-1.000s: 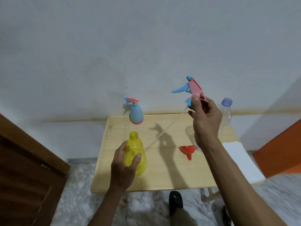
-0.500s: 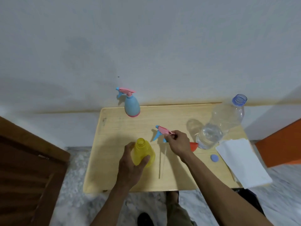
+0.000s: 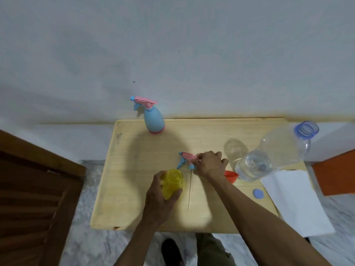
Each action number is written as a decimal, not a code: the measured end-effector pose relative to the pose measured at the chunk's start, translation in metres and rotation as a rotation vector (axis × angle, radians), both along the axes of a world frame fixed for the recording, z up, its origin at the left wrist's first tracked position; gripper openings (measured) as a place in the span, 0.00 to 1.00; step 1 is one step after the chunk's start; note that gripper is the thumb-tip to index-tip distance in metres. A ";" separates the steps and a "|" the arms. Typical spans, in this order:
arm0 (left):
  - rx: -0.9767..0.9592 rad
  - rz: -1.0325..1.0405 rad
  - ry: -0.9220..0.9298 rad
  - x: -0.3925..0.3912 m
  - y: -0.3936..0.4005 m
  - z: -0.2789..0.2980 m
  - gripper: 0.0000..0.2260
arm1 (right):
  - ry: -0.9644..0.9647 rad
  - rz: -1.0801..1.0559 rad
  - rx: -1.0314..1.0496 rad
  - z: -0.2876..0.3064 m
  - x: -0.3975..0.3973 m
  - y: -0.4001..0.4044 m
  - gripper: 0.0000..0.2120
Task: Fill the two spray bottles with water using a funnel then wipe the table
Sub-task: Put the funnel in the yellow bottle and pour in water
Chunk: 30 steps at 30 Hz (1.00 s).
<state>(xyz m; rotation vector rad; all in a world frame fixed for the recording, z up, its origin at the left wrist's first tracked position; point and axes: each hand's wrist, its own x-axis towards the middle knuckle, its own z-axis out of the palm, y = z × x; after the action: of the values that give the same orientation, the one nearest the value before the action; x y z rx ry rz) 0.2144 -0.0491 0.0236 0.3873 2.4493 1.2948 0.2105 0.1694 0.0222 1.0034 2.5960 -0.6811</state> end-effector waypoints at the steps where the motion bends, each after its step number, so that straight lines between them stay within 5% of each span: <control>1: 0.001 0.003 -0.001 0.000 0.002 0.000 0.29 | -0.018 0.024 0.028 -0.002 -0.001 0.000 0.14; 13: 0.018 0.020 -0.005 0.006 0.006 -0.004 0.32 | 0.037 0.107 0.020 0.001 -0.001 0.006 0.11; 21: 0.028 0.032 -0.015 0.006 -0.001 -0.010 0.30 | 0.338 -0.197 0.104 0.022 0.075 -0.008 0.22; 30: 0.022 0.025 0.013 0.007 -0.001 -0.008 0.30 | 0.177 -0.290 0.078 -0.004 0.112 -0.014 0.25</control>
<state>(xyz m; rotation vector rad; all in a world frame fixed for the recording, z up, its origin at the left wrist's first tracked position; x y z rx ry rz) 0.2216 -0.0505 0.0158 0.3730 2.4607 1.3343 0.3225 0.1549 0.0180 1.4231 2.6705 -0.7726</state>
